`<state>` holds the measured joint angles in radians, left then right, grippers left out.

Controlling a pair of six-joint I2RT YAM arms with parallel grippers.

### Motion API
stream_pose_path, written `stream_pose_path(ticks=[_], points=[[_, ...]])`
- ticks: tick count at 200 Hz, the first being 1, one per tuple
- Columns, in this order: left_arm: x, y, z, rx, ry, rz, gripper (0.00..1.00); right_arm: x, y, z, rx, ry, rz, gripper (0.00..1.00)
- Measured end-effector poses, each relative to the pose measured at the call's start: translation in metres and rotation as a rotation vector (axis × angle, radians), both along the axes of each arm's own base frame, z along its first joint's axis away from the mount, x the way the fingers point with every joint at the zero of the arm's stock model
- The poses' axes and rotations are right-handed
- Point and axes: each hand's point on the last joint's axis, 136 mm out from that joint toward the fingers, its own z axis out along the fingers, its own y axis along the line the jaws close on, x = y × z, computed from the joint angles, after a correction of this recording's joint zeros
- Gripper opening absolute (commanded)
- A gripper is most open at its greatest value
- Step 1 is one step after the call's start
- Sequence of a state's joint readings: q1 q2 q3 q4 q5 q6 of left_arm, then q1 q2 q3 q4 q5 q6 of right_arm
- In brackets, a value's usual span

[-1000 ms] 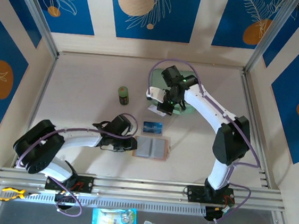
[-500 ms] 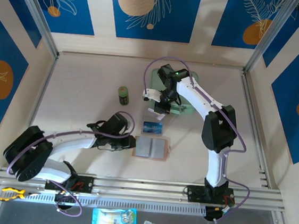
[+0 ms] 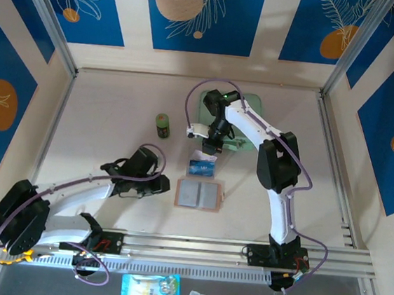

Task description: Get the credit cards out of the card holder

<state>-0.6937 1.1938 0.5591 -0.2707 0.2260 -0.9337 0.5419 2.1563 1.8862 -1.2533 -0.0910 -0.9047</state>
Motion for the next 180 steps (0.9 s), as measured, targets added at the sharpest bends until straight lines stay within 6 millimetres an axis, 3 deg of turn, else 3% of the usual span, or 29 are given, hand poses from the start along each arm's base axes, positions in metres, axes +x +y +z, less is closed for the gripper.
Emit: stream_pose_path(ticks=[21, 60, 120, 140, 180], points=[[-0.002, 0.005, -0.002, 0.006, 0.004, 0.008, 0.27, -0.001, 0.001, -0.004, -0.002, 0.009, 0.006, 0.00], [-0.002, 0.008, -0.003, 0.009, 0.008, 0.017, 0.27, -0.002, 0.004, -0.007, 0.005, 0.020, 0.011, 0.15], [-0.002, 0.009, -0.003, 0.010, 0.008, 0.021, 0.28, 0.004, 0.008, -0.005, 0.022, -0.005, 0.002, 0.19], [-0.002, 0.009, -0.004, 0.011, 0.010, 0.020, 0.28, 0.013, 0.010, 0.010, 0.044, -0.078, -0.019, 0.18], [-0.003, 0.009, -0.006, 0.015, 0.015, 0.008, 0.27, 0.015, 0.007, 0.061, 0.125, -0.238, -0.104, 0.16]])
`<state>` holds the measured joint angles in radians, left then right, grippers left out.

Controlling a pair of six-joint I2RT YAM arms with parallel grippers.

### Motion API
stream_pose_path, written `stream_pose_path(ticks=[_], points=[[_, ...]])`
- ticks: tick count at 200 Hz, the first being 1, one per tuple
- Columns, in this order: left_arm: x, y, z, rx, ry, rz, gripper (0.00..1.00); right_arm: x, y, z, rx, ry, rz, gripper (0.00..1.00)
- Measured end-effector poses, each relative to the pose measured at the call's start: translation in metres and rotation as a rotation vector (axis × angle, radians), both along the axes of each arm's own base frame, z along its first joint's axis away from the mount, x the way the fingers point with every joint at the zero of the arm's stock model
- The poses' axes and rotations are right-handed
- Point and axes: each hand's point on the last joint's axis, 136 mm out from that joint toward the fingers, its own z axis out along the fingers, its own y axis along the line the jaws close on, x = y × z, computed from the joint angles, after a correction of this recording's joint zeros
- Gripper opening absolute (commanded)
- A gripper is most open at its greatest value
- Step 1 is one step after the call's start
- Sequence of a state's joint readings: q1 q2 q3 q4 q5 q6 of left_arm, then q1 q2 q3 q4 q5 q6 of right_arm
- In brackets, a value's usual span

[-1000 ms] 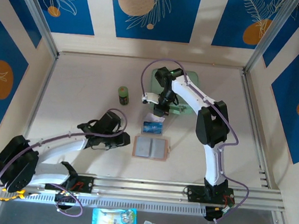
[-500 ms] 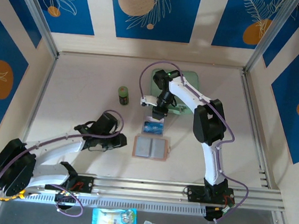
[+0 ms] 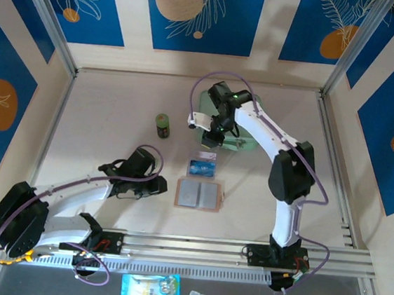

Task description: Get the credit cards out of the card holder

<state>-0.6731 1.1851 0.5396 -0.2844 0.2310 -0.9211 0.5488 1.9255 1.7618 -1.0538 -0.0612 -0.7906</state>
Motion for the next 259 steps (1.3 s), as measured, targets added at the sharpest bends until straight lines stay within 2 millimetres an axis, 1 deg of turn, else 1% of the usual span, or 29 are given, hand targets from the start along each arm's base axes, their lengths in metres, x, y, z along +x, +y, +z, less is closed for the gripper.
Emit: stream_pose_path(ticks=[18, 31, 56, 76, 89, 111, 123, 142, 157, 178, 216, 229, 243, 259], points=[[0.001, -0.003, -0.001, -0.002, 0.007, -0.011, 0.26, -0.006, -0.002, 0.012, 0.036, -0.035, -0.052, 0.14], [0.002, -0.006, 0.000, -0.013, 0.010, -0.018, 0.26, -0.011, -0.001, 0.013, 0.057, -0.036, -0.102, 0.12], [0.004, -0.013, 0.000, -0.032, 0.018, -0.030, 0.25, -0.020, 0.001, 0.003, 0.076, 0.004, -0.232, 0.11], [0.007, -0.018, 0.000, -0.047, 0.019, -0.038, 0.22, -0.025, 0.001, -0.009, 0.083, 0.047, -0.378, 0.11], [0.008, -0.023, 0.001, -0.056, 0.021, -0.048, 0.20, -0.028, -0.003, -0.016, 0.089, 0.080, -0.494, 0.11], [0.010, -0.030, 0.000, -0.068, 0.023, -0.061, 0.17, -0.034, -0.012, -0.025, 0.105, 0.140, -0.695, 0.07], [0.010, -0.034, -0.001, -0.074, 0.023, -0.070, 0.16, -0.035, -0.015, -0.028, 0.119, 0.175, -0.802, 0.07], [0.009, -0.039, -0.004, -0.079, 0.029, -0.085, 0.15, -0.031, -0.020, -0.031, 0.136, 0.223, -0.967, 0.05], [0.008, -0.041, -0.008, -0.077, 0.038, -0.092, 0.15, -0.027, -0.021, -0.030, 0.155, 0.247, -1.052, 0.05], [0.008, -0.043, -0.011, -0.075, 0.041, -0.097, 0.14, -0.022, -0.019, -0.033, 0.173, 0.273, -1.120, 0.05], [0.009, -0.045, -0.011, -0.082, 0.034, -0.098, 0.14, -0.014, -0.014, -0.058, 0.139, 0.318, -1.183, 0.04], [0.009, -0.046, -0.010, -0.084, 0.035, -0.096, 0.14, -0.009, -0.011, -0.064, 0.132, 0.324, -1.192, 0.04], [0.010, -0.046, -0.010, -0.088, 0.034, -0.092, 0.14, -0.005, -0.008, -0.066, 0.132, 0.327, -1.198, 0.04], [0.011, -0.047, -0.009, -0.094, 0.032, -0.088, 0.14, -0.002, -0.006, -0.063, 0.141, 0.324, -1.197, 0.03]])
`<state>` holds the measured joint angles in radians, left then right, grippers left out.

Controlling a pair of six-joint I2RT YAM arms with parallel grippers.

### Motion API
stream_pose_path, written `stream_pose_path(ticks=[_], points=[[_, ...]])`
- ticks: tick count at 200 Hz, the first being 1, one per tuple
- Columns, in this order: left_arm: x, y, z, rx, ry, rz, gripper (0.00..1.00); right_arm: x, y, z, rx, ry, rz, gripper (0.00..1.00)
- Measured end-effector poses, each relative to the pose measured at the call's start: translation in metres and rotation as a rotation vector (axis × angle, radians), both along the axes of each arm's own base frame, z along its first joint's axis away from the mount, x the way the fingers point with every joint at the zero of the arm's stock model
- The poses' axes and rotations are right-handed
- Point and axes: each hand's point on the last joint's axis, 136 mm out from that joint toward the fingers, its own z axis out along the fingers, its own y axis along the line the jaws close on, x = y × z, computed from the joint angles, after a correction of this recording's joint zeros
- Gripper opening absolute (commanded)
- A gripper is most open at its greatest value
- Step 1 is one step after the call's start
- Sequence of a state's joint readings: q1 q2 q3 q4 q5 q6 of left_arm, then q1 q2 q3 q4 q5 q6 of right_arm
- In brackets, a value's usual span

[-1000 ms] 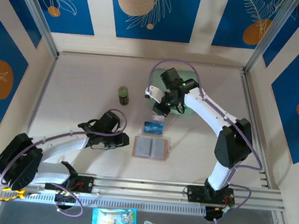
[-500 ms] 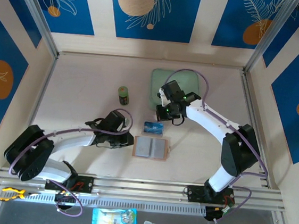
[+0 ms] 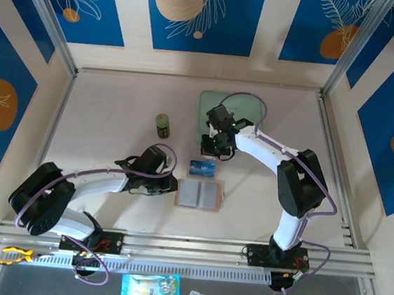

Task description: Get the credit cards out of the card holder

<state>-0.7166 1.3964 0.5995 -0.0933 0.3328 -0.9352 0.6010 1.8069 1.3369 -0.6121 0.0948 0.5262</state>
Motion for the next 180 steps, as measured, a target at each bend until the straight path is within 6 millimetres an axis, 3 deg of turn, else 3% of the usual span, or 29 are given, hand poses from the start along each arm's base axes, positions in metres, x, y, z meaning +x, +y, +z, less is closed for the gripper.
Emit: stream_pose_path(ticks=[34, 83, 180], points=[[0.001, -0.001, 0.001, -0.003, -0.002, 0.002, 0.14, 0.008, 0.004, 0.004, 0.008, -0.014, -0.001, 0.03], [0.000, 0.000, 0.000, -0.003, -0.001, 0.002, 0.14, 0.012, 0.006, -0.015, -0.014, 0.010, -0.004, 0.03], [0.000, 0.000, 0.000, -0.005, 0.003, 0.008, 0.12, 0.013, 0.003, -0.003, -0.033, -0.018, -0.012, 0.05]])
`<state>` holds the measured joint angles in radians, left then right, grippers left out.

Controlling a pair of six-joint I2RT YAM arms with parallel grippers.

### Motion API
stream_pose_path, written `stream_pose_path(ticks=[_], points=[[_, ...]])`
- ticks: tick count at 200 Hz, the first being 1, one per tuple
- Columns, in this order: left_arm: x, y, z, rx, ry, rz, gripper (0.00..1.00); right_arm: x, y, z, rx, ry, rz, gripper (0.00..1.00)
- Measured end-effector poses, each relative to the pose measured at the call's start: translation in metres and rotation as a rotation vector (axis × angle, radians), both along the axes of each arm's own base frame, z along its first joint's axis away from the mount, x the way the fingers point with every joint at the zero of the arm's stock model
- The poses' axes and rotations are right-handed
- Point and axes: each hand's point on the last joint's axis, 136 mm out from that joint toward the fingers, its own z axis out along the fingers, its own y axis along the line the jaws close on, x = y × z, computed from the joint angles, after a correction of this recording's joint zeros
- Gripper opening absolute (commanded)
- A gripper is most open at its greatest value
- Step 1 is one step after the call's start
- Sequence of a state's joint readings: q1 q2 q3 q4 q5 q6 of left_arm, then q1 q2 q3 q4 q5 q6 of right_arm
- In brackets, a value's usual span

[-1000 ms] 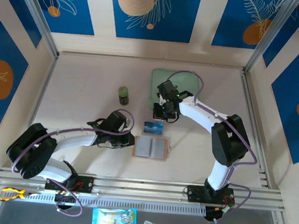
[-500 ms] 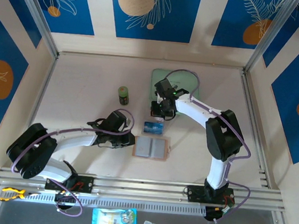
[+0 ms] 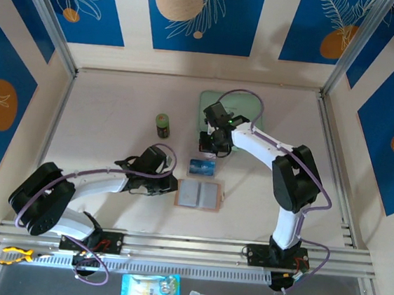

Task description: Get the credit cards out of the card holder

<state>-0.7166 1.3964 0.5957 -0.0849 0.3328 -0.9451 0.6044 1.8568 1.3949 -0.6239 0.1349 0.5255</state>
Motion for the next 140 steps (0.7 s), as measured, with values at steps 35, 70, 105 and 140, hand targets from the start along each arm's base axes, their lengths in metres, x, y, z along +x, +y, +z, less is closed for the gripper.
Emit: stream_pose_path(ticks=[35, 70, 105, 140], points=[[-0.001, -0.001, 0.000, -0.003, 0.002, -0.003, 0.10, -0.008, 0.005, 0.033, 0.051, -0.048, 0.005, 0.07], [-0.003, -0.005, -0.001, -0.010, 0.003, -0.020, 0.09, -0.037, 0.007, 0.046, 0.109, -0.033, 0.010, 0.09], [-0.007, -0.009, -0.003, -0.012, 0.007, -0.038, 0.08, -0.074, 0.007, 0.028, 0.139, 0.064, -0.001, 0.12], [-0.013, -0.013, -0.011, -0.005, 0.030, -0.051, 0.08, -0.108, 0.014, 0.009, 0.177, 0.169, -0.005, 0.16]])
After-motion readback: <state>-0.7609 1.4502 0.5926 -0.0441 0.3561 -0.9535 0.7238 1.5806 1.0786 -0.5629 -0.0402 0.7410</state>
